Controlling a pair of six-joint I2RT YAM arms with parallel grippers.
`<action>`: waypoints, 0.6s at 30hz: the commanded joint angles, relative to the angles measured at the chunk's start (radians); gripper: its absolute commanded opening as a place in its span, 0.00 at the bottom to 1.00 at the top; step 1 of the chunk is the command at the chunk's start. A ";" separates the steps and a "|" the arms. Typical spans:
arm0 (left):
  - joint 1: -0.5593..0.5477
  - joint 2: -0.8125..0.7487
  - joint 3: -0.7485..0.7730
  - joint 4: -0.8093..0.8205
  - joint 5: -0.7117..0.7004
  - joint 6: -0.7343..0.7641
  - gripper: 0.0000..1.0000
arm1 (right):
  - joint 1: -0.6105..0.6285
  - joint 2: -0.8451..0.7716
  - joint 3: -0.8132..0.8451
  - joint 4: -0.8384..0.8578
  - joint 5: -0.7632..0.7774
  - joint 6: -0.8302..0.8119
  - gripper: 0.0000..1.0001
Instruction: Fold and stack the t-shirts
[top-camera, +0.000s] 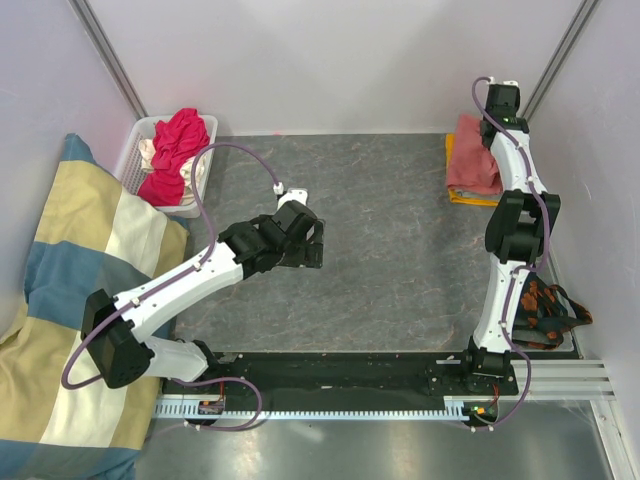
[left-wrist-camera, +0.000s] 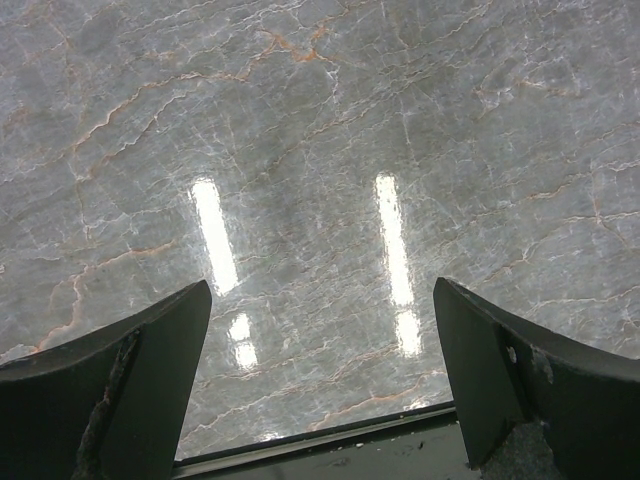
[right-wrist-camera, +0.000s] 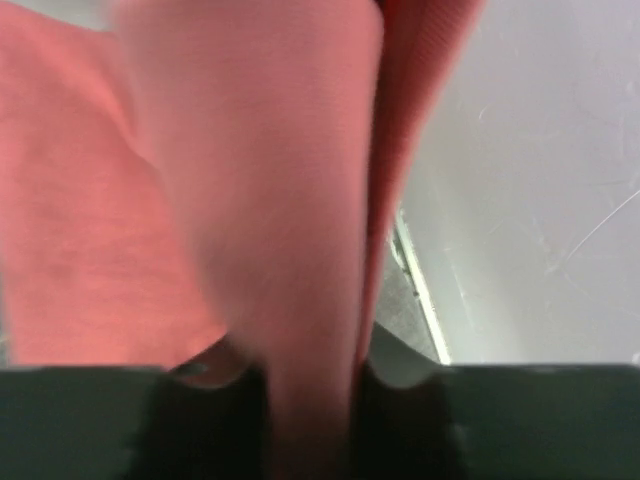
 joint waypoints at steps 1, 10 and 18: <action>0.006 0.015 0.045 0.012 0.013 0.033 1.00 | -0.018 0.015 0.003 0.065 0.069 -0.008 0.45; 0.006 -0.008 0.034 0.012 0.024 0.019 1.00 | -0.018 -0.057 -0.022 0.110 0.143 0.038 0.71; 0.006 -0.057 0.014 0.014 0.016 0.021 1.00 | -0.005 -0.284 -0.200 0.116 -0.056 0.185 0.77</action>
